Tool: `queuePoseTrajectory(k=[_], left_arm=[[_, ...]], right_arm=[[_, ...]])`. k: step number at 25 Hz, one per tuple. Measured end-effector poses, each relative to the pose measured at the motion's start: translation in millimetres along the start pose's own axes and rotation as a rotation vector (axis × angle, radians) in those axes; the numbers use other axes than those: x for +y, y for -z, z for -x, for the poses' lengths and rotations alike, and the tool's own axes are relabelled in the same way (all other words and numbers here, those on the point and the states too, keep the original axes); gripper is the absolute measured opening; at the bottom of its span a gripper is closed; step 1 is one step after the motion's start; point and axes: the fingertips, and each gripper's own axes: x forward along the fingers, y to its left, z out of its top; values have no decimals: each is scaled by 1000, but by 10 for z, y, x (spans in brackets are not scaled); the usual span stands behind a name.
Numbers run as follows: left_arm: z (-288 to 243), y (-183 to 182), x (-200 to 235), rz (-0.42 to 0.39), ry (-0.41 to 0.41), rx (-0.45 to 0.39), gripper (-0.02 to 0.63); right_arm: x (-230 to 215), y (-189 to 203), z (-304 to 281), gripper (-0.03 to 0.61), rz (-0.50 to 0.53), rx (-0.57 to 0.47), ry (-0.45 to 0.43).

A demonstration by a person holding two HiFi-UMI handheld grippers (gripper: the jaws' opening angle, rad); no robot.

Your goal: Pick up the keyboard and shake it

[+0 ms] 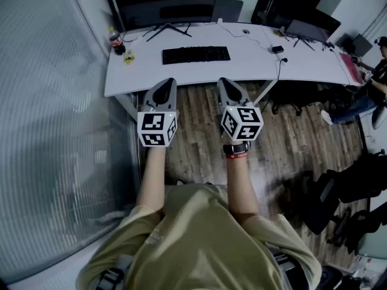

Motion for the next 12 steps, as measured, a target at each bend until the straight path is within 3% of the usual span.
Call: queuePoseTrajectory(k=[4, 12], left_arm=[[-9, 96, 118, -28, -6, 8, 20], [85, 259, 421, -9, -20, 21, 20]], right_arm=[[39, 109, -63, 25, -17, -8, 20], [350, 268, -256, 26, -11, 5, 0]])
